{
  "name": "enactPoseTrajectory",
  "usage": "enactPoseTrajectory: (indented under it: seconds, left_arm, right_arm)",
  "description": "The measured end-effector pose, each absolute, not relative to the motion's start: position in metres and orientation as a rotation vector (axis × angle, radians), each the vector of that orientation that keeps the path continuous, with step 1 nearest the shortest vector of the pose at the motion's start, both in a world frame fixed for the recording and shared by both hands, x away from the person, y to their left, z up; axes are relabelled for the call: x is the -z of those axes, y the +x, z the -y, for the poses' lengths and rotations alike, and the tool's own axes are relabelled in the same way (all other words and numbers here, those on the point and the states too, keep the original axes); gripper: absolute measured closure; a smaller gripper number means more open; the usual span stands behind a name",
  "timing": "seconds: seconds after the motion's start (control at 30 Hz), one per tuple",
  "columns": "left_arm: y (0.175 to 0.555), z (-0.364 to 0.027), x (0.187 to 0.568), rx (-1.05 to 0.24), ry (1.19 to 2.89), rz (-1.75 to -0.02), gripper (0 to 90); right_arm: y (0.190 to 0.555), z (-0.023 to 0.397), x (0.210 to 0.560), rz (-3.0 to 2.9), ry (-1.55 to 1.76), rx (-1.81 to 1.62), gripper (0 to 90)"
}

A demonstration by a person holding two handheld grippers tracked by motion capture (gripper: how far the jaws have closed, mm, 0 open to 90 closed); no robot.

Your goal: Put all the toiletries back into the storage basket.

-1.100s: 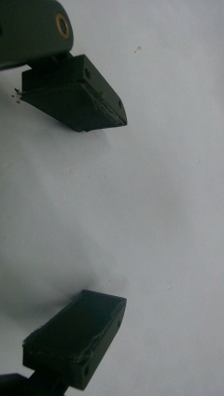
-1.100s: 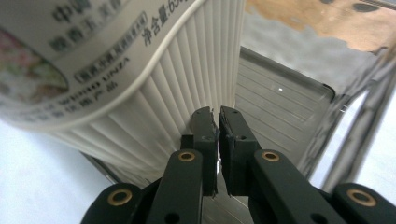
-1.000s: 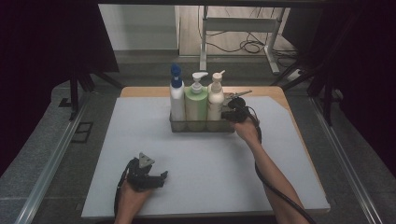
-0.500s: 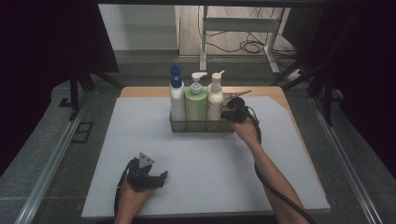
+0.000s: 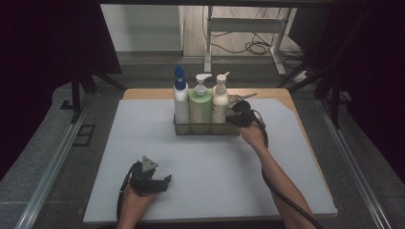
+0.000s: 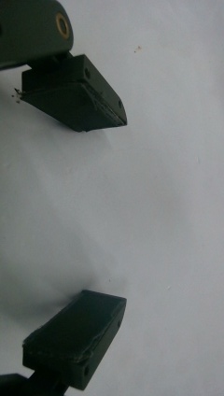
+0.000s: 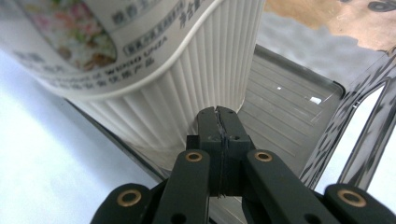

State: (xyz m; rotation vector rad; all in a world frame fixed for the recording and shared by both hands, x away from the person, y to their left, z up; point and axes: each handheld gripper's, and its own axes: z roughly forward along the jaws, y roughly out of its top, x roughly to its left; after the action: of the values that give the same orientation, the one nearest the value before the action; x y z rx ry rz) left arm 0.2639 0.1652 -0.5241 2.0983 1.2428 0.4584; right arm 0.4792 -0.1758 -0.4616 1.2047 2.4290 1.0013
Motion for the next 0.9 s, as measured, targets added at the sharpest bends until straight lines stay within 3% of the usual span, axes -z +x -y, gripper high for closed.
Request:
enactPoseTrajectory:
  seconds: [0.3, 0.73, 0.9]
  left_arm:
    - [0.264, -0.165, 0.524, -0.458, 2.099, -1.244, 12.3]
    - [0.264, -0.165, 0.524, -0.458, 2.096, -1.244, 12.3]
    - [0.264, -0.165, 0.524, -0.458, 2.096, -1.243, 12.3]
  right_arm:
    - [0.478, 0.177, 0.464, -2.420, 1.211, -1.011, 89.2]
    - [0.475, 0.185, 0.461, -2.402, 1.185, -1.039, 77.8]
    - [0.473, 0.188, 0.456, -2.390, 1.177, -1.040, 69.3]
